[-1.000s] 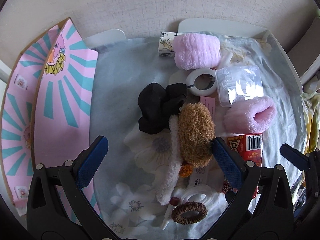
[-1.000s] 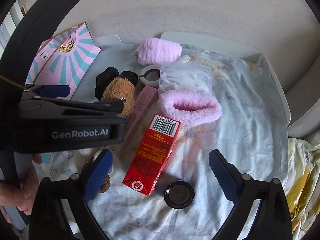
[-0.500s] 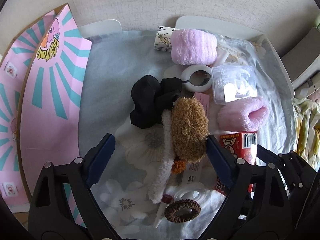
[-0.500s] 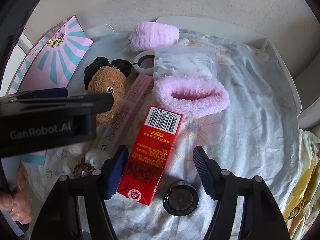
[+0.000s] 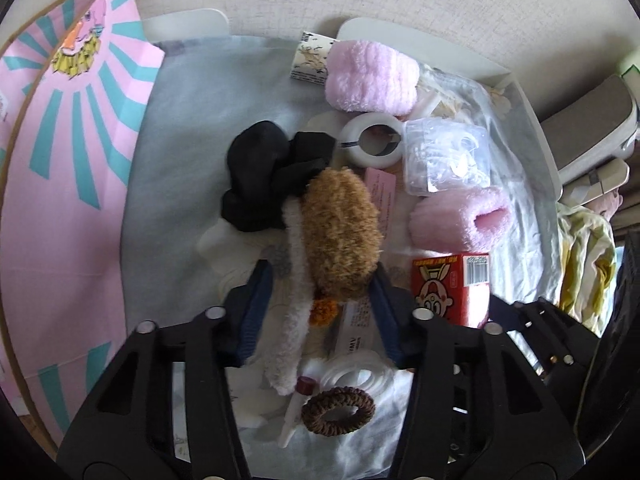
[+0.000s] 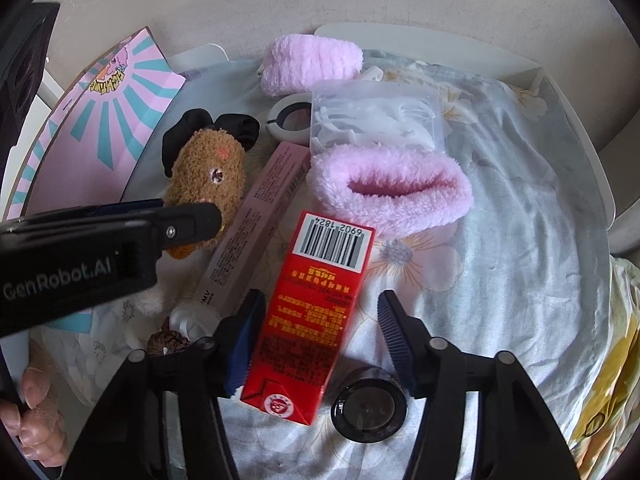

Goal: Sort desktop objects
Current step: 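Grasp the brown plush toy with the left tool while the right tool grasps the red carton, then carry plush toy and red carton into the cardboard box and release both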

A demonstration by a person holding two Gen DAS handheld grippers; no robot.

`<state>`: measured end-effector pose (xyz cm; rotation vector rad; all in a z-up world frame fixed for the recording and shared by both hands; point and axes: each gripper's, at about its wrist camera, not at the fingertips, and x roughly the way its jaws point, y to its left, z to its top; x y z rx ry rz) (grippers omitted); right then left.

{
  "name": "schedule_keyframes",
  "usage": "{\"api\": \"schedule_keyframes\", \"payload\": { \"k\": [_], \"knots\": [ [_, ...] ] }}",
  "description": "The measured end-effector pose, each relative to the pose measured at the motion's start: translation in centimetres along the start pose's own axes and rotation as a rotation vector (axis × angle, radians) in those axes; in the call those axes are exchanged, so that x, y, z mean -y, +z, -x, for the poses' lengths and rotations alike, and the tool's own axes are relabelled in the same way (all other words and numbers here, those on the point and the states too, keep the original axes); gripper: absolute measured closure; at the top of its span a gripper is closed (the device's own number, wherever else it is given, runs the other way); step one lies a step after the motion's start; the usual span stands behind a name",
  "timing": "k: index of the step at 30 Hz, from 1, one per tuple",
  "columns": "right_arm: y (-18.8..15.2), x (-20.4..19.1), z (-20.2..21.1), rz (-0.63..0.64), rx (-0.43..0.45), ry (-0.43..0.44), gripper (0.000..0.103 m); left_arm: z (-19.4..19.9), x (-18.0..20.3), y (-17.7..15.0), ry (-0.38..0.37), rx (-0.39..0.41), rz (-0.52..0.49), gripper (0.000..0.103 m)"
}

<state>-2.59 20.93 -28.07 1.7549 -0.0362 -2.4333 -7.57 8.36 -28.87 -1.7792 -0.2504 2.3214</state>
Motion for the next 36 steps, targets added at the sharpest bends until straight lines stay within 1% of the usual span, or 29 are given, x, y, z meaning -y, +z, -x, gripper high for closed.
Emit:
{"api": "schedule_keyframes", "payload": {
  "k": [1, 4, 8, 11, 16, 20, 24, 26, 29, 33, 35, 36],
  "knots": [
    [0.0, 0.0, -0.1, 0.002, -0.003, 0.005, 0.058, -0.1, 0.1, 0.0, -0.013, 0.001, 0.000, 0.068],
    [-0.2, 0.1, -0.4, -0.004, -0.013, 0.024, 0.068, -0.4, -0.1, -0.1, -0.039, 0.002, 0.014, 0.069],
    [-0.5, 0.3, -0.3, -0.005, -0.006, 0.044, 0.071, -0.2, -0.8, -0.3, -0.060, 0.005, 0.028, 0.073],
    [-0.6, 0.5, 0.1, -0.006, 0.009, 0.049, 0.071, 0.2, -0.6, -0.5, -0.033, 0.020, 0.009, 0.073],
    [-0.6, 0.6, 1.5, 0.004, 0.042, 0.053, 0.071, 1.9, 0.6, -0.6, 0.027, 0.069, -0.072, 0.073],
    [-0.5, 0.9, 2.4, 0.008, 0.056, 0.052, 0.071, 3.1, 1.3, -0.3, 0.059, 0.096, -0.121, 0.073],
    [-0.5, 0.9, 3.5, 0.014, 0.075, 0.050, 0.071, 4.6, 1.2, 0.4, 0.102, 0.121, -0.165, 0.073],
    [0.0, 0.8, 4.4, 0.023, 0.086, 0.051, 0.071, 5.4, 1.6, 1.5, 0.149, 0.135, -0.216, 0.073],
    [1.1, 0.8, 5.3, 0.044, 0.117, 0.052, 0.071, 7.3, 2.2, 3.5, 0.228, 0.155, -0.322, 0.073],
    [2.5, -0.4, 7.3, 0.077, 0.158, 0.067, 0.071, 9.9, 3.2, 6.0, 0.387, 0.173, -0.484, 0.073],
    [2.8, -1.0, 7.9, 0.094, 0.173, 0.078, 0.071, 10.9, 3.4, 6.8, 0.439, 0.175, -0.532, 0.073],
    [3.1, -1.4, 8.2, 0.104, 0.180, 0.084, 0.071, 11.3, 3.3, 7.2, 0.461, 0.178, -0.534, 0.073]
  ]
}}
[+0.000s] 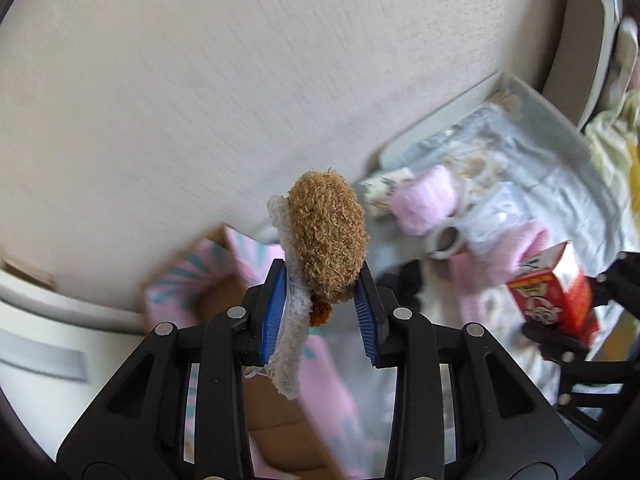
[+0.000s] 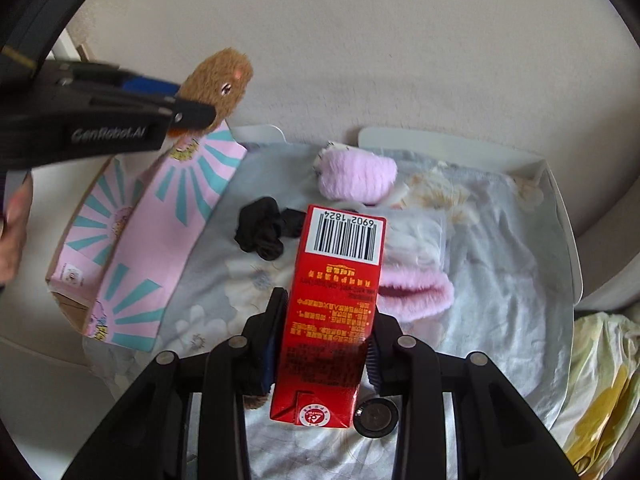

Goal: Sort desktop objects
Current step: 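Carry plush toy and red carton into the cardboard box and release both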

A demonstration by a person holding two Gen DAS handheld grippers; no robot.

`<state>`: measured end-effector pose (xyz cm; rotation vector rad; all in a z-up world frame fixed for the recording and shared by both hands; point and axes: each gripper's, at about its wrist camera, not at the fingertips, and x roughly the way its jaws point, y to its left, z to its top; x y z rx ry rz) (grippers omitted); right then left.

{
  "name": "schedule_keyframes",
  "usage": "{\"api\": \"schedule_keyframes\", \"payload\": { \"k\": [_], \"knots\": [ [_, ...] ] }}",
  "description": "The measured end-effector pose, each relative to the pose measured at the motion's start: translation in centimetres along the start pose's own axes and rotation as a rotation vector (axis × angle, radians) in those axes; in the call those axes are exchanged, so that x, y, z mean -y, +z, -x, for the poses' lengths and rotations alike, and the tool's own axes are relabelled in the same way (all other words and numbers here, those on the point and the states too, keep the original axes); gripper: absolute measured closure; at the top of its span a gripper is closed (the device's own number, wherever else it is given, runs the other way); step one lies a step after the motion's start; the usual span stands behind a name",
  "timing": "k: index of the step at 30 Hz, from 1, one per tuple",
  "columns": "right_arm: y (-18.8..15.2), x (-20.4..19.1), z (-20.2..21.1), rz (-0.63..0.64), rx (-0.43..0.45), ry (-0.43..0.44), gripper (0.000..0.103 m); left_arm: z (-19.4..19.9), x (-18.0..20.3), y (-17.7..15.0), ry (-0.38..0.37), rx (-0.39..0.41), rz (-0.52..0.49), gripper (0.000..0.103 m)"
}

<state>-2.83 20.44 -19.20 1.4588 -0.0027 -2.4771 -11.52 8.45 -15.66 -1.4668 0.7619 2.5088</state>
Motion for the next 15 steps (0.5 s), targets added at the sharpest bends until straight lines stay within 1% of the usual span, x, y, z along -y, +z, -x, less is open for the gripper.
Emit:
{"api": "schedule_keyframes", "payload": {
  "k": [1, 2, 4, 5, 6, 9, 12, 15],
  "knots": [
    [0.4, -0.4, 0.1, 0.010, 0.004, 0.004, 0.071, 0.1, -0.5, 0.1, 0.007, -0.005, 0.005, 0.073],
    [0.8, -0.7, 0.3, 0.021, 0.009, 0.009, 0.071, 0.1, -1.1, 0.0, 0.007, -0.009, 0.031, 0.073],
    [1.5, -1.5, 0.6, 0.043, 0.018, 0.022, 0.071, -0.1, -2.4, -0.6, -0.028, -0.021, 0.125, 0.073],
    [1.9, -1.9, 0.6, 0.055, 0.019, 0.030, 0.071, -0.4, -3.2, -1.3, -0.055, -0.028, 0.190, 0.073],
    [2.4, -2.4, 0.5, 0.069, 0.020, 0.036, 0.071, -0.6, -3.6, -1.8, -0.062, -0.032, 0.232, 0.073],
    [3.7, -4.0, 0.2, 0.118, 0.027, 0.051, 0.071, -1.4, -4.8, -4.4, -0.056, -0.050, 0.338, 0.073],
    [5.3, -6.0, -0.3, 0.162, 0.027, 0.076, 0.071, -2.7, -6.4, -7.1, -0.068, -0.106, 0.452, 0.073],
    [7.3, -8.3, -0.6, 0.200, 0.035, 0.110, 0.071, -2.6, -8.2, -9.6, -0.016, -0.113, 0.509, 0.073]
  ]
}}
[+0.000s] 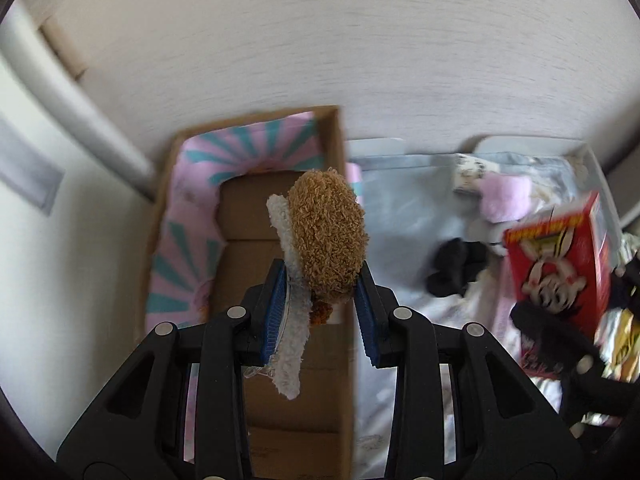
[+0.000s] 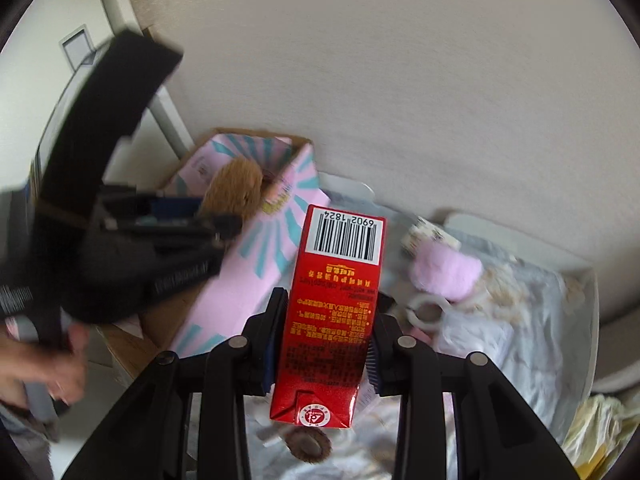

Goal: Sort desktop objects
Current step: 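Carry plush toy and red carton into the cardboard box and release both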

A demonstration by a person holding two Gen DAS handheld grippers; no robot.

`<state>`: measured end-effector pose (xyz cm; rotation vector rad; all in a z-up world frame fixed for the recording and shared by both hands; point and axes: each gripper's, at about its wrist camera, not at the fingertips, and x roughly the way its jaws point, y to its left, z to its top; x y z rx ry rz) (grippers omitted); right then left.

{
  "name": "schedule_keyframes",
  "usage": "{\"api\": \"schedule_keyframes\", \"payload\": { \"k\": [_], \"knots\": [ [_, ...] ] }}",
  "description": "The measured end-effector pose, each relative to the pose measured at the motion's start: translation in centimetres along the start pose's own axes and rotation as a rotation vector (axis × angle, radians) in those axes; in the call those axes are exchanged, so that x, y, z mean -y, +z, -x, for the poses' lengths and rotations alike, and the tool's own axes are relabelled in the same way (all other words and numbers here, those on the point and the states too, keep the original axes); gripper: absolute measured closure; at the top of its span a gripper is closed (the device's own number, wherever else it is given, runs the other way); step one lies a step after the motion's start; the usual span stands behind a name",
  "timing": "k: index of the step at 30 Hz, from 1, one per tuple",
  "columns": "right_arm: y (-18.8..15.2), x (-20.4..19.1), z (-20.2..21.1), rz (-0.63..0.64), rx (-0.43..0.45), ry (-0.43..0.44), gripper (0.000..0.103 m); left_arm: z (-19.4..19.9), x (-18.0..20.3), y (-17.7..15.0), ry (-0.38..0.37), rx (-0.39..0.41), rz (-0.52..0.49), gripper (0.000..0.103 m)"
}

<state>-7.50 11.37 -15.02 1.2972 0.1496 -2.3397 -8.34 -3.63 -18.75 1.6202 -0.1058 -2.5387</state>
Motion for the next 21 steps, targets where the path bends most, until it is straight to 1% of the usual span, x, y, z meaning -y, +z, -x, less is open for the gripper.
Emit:
{"api": "schedule_keyframes", "payload": {
  "k": [3, 5, 6, 8, 9, 10, 13, 14, 17, 19, 21],
  "knots": [
    [2.1, -1.9, -0.8, 0.040, 0.001, 0.034, 0.071, 0.1, -2.7, -1.0, 0.040, -0.011, 0.054, 0.073],
    [3.3, -3.2, -1.7, 0.064, -0.012, 0.056, 0.071, -0.7, -3.9, -1.7, 0.069, -0.044, 0.071, 0.073],
    [3.9, -3.9, -2.4, 0.077, -0.023, 0.068, 0.071, -1.4, -4.0, -1.8, 0.100, -0.070, 0.046, 0.073],
    [4.8, -5.1, -3.9, 0.101, -0.047, 0.079, 0.071, -3.1, -3.7, -2.3, 0.194, -0.127, -0.053, 0.073],
    [5.3, -5.7, -4.6, 0.117, -0.059, 0.074, 0.071, -3.6, -3.9, -2.4, 0.214, -0.138, -0.072, 0.073],
    [5.8, -6.3, -5.2, 0.137, -0.069, 0.067, 0.071, -3.6, -4.9, -2.3, 0.195, -0.140, -0.034, 0.073],
    [7.1, -7.6, -6.5, 0.159, -0.078, 0.090, 0.071, -3.0, -8.3, -2.1, 0.091, -0.136, 0.172, 0.073],
    [7.5, -8.0, -6.6, 0.164, -0.074, 0.087, 0.071, -2.9, -8.8, -2.2, 0.081, -0.133, 0.193, 0.073],
    [8.3, -8.8, -7.2, 0.179, -0.070, 0.103, 0.071, -2.4, -9.0, -2.8, 0.116, -0.106, 0.200, 0.073],
    [8.6, -9.2, -7.8, 0.190, -0.080, 0.101, 0.071, -1.9, -9.0, -3.2, 0.105, -0.080, 0.218, 0.073],
    [8.7, -9.0, -8.8, 0.192, -0.095, 0.103, 0.071, -1.4, -9.1, -3.5, 0.073, -0.058, 0.258, 0.073]
  ]
}}
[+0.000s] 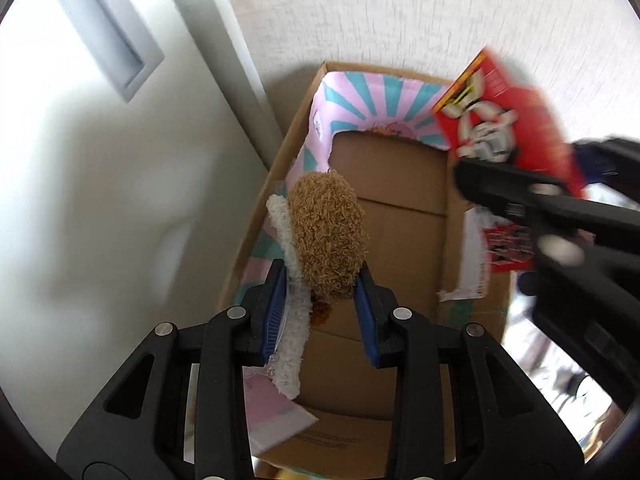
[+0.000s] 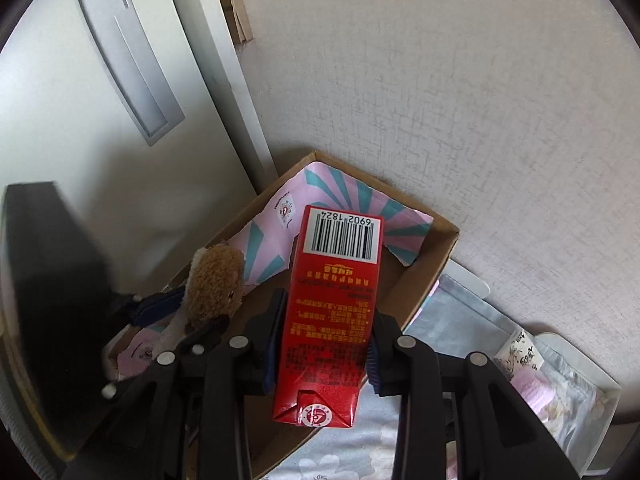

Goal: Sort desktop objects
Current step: 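Carry plush toy and red carton into the cardboard box and release both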

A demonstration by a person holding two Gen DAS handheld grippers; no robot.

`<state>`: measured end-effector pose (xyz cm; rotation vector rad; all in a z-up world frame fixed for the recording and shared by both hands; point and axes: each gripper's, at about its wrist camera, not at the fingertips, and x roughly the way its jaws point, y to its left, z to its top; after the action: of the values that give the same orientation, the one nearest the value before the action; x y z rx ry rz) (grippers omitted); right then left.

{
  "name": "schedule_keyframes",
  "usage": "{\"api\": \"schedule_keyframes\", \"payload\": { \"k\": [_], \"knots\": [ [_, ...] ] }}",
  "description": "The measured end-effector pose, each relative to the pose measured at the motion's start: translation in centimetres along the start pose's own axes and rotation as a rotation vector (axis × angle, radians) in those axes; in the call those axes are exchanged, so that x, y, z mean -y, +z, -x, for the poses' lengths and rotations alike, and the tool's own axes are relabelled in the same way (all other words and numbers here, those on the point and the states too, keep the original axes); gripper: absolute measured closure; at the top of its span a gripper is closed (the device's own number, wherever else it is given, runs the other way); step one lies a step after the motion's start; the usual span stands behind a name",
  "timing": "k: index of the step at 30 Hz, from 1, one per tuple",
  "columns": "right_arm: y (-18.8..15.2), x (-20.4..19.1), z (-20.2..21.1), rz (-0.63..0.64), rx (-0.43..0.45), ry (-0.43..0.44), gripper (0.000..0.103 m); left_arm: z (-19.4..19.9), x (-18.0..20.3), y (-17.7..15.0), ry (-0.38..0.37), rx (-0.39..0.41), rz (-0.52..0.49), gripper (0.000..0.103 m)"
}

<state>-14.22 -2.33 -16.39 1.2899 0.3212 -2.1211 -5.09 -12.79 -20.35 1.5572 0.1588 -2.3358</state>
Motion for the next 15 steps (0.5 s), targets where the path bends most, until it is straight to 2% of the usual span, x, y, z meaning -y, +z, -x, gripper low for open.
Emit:
{"api": "schedule_keyframes", "payload": {
  "k": [5, 12, 13, 15],
  "knots": [
    [0.0, 1.0, -2.6, -0.022, -0.042, 0.001, 0.071, 0.0, -0.2, -1.0, -0.045, 0.002, 0.063, 0.073],
    [-0.3, 1.7, -4.9, -0.024, -0.071, -0.004, 0.071, -1.1, 0.6, -1.7, -0.068, 0.005, 0.082, 0.072],
    [-0.2, 1.7, -5.2, -0.020, -0.071, -0.010, 0.071, -0.8, 0.7, -1.8, -0.073, 0.014, 0.081, 0.069],
    [0.1, 1.7, -5.6, -0.015, -0.073, -0.037, 0.060, 0.0, 0.8, -1.8, -0.072, 0.044, 0.077, 0.052]
  ]
}}
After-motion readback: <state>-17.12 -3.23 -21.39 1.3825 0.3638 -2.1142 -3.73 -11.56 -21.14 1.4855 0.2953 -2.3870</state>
